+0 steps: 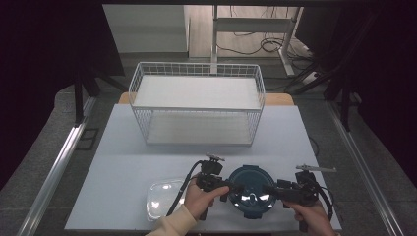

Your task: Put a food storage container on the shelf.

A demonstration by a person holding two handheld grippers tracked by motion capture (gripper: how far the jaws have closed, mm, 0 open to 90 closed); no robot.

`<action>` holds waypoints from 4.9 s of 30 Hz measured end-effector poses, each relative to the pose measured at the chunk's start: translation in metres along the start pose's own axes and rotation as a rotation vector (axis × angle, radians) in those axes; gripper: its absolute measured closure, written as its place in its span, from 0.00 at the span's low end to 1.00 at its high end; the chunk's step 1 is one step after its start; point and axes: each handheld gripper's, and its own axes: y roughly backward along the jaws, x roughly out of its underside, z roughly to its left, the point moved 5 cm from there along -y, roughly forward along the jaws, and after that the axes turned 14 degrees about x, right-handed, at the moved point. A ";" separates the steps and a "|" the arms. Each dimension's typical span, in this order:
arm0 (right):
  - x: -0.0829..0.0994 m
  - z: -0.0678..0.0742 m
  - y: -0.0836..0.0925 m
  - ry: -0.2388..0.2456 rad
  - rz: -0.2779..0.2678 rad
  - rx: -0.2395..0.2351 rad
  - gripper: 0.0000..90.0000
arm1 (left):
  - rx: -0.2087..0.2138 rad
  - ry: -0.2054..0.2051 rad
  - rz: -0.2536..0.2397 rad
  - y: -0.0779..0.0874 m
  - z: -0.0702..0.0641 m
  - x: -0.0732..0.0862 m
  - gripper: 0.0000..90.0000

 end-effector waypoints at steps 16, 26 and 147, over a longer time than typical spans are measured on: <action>0.012 -0.005 -0.014 -0.074 0.100 -0.043 0.07 | 0.049 0.063 0.043 -0.014 0.013 0.002 0.11; 0.015 -0.007 -0.018 -0.118 0.127 -0.050 0.18 | 0.115 0.092 0.080 -0.018 0.012 0.005 0.18; -0.142 0.129 0.001 0.013 -0.046 -0.143 0.43 | 0.058 -0.010 -0.175 0.181 -0.015 -0.077 0.40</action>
